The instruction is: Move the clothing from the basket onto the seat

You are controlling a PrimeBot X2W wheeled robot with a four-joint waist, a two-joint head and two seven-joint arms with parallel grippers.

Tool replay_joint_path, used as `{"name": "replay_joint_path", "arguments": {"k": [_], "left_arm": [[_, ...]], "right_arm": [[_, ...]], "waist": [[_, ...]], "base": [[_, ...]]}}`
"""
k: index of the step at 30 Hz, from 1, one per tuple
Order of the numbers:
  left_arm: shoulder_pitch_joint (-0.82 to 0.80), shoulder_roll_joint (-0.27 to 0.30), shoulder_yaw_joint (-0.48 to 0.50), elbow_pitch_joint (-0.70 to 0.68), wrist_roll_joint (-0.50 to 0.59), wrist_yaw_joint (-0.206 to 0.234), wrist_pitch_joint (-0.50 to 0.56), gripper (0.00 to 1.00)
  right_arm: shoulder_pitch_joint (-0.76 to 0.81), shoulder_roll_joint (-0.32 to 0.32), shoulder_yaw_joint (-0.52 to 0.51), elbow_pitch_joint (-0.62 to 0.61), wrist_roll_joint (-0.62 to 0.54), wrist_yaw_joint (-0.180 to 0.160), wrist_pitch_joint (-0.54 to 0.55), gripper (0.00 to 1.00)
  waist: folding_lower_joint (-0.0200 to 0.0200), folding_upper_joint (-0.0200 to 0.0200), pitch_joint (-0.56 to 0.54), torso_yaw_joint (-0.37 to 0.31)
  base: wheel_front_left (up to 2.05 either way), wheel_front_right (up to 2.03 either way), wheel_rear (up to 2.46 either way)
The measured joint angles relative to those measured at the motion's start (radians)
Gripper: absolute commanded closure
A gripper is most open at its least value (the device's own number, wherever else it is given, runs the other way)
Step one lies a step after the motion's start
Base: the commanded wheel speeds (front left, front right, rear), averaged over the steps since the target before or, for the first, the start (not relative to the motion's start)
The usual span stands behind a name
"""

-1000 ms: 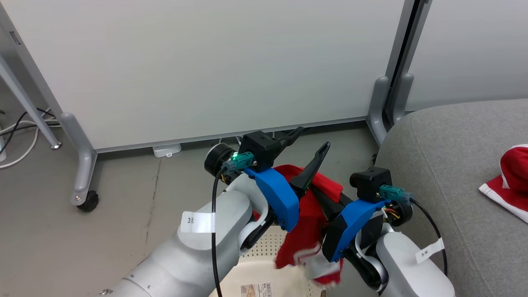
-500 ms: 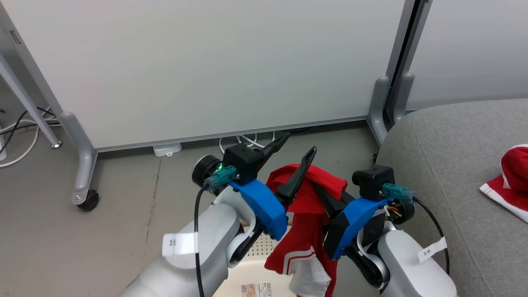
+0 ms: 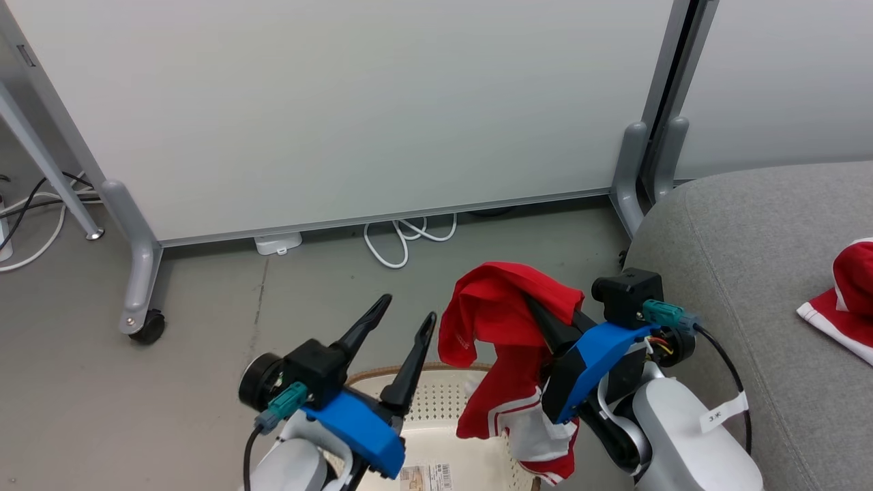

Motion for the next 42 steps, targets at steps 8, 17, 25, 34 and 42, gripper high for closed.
{"name": "replay_joint_path", "arguments": {"k": [8, 17, 25, 34, 42], "left_arm": [[0.133, 0.011, 0.138, -0.030, 0.080, 0.000, 0.000, 0.00], [0.186, -0.004, 0.201, -0.039, 0.123, -0.002, 0.000, 0.00], [0.188, -0.010, 0.198, -0.039, 0.122, -0.006, 0.000, 0.00], [0.191, -0.017, 0.201, -0.041, 0.114, -0.006, 0.000, 0.00], [0.185, -0.013, 0.197, -0.045, 0.121, -0.006, 0.000, 0.00]], "right_arm": [[0.014, 0.000, -0.020, -0.016, -0.006, 0.000, 0.008, 1.00], [0.022, 0.000, -0.037, -0.029, -0.012, 0.000, 0.012, 1.00], [0.025, 0.000, -0.048, -0.036, -0.012, 0.000, 0.012, 1.00], [0.025, 0.000, -0.042, -0.045, -0.016, 0.000, 0.014, 1.00], [0.027, 0.000, -0.049, -0.052, -0.023, 0.000, 0.021, 1.00]], "waist": [[0.0000, 0.0000, 0.006, -0.001], [0.0000, 0.0000, 0.010, -0.005], [0.0000, 0.0000, 0.012, -0.040], [0.0000, 0.0000, 0.018, -0.145], [0.0000, 0.0000, 0.021, -0.262]], "base": [[0.00, 0.00, 0.00], [0.00, 0.00, 0.00], [0.00, 0.00, 0.00], [0.00, 0.00, 0.00], [0.00, 0.00, 0.00]]}}
